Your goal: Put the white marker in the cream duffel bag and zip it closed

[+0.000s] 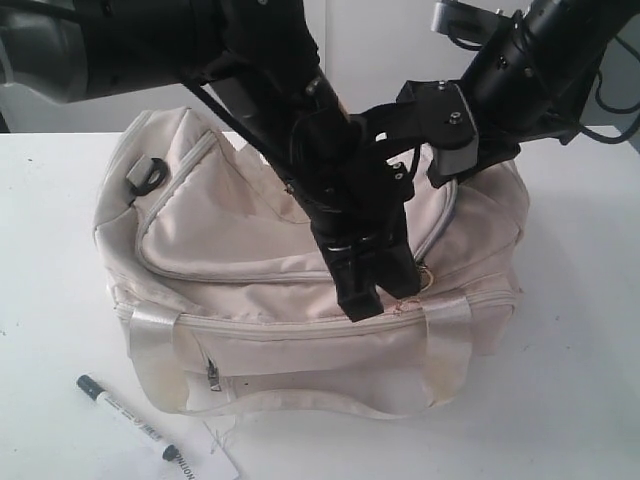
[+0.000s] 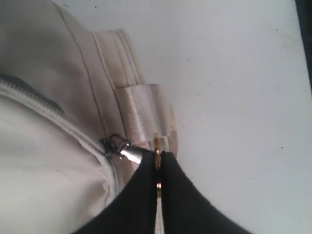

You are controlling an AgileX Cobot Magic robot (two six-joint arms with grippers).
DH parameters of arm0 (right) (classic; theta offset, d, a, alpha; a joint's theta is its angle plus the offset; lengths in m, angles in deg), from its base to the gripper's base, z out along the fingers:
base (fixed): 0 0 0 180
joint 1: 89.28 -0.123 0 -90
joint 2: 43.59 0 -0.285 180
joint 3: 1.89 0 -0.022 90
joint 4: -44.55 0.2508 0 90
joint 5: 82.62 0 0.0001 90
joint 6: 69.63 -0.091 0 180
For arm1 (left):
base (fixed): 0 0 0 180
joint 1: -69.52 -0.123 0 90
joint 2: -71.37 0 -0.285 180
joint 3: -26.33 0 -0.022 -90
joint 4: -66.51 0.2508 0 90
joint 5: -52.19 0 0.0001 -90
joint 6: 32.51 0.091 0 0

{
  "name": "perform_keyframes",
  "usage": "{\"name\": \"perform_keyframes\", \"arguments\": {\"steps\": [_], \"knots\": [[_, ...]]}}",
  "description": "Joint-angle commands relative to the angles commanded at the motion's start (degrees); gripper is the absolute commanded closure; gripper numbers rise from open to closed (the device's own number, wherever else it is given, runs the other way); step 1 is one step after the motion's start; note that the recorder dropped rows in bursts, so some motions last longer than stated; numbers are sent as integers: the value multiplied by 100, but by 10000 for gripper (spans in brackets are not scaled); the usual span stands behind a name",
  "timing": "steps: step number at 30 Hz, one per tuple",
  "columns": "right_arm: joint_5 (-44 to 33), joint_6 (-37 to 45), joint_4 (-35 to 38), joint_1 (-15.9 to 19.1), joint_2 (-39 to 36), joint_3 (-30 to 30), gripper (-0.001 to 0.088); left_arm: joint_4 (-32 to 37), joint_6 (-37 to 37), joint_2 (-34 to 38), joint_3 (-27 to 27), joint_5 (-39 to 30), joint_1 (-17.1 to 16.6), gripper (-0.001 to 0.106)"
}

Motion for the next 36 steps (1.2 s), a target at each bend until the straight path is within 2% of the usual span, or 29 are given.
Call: {"name": "perform_keyframes", "arguments": {"steps": [17, 25, 36], "knots": [[23, 0, -22, 0, -1, 0, 868, 490, 0, 0, 0, -293, 0, 1053], [44, 0, -22, 0, -1, 0, 868, 646, 0, 0, 0, -634, 0, 1053], [57, 0, -22, 0, -1, 0, 868, 446, 0, 0, 0, -346, 0, 1053]]}}
